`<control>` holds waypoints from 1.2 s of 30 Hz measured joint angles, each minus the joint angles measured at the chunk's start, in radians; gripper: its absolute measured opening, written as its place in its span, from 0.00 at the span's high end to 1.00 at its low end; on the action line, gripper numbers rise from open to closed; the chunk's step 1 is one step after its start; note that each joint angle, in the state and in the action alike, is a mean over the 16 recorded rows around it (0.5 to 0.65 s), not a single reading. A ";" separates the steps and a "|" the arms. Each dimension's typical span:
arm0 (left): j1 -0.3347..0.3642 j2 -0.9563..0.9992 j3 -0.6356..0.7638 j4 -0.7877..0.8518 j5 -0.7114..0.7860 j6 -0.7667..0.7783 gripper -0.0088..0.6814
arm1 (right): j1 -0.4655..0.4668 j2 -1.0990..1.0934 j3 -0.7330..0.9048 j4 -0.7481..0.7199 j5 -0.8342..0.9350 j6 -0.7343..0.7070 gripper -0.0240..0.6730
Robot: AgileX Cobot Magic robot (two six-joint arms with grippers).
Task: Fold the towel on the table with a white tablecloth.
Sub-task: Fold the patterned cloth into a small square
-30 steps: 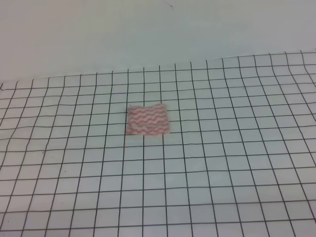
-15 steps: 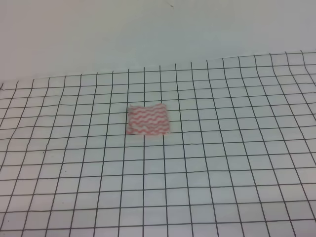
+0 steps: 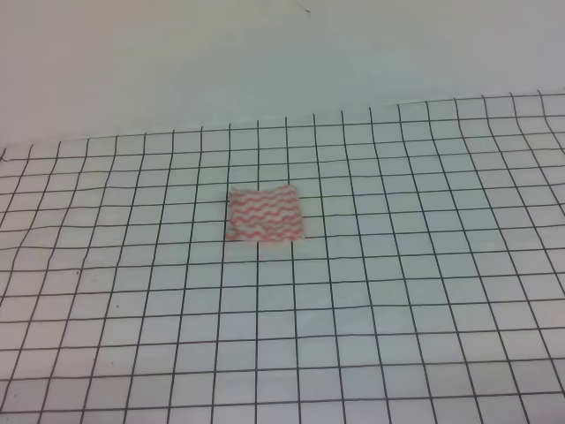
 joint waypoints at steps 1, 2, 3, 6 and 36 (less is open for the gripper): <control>0.000 0.000 0.000 0.000 0.000 0.000 0.99 | 0.000 0.000 0.000 0.000 -0.001 0.000 0.97; 0.000 0.000 0.000 0.000 0.000 0.000 0.99 | 0.000 0.000 0.000 0.000 -0.001 0.000 0.97; 0.000 0.000 0.000 0.000 0.000 0.000 0.99 | 0.000 0.000 0.000 0.000 0.000 0.000 0.97; 0.000 0.000 0.000 0.000 0.000 0.000 0.99 | 0.000 0.000 0.000 0.001 0.000 0.000 0.97; 0.000 0.000 -0.004 -0.001 0.000 0.000 0.99 | 0.000 0.002 0.000 0.003 0.000 0.000 0.97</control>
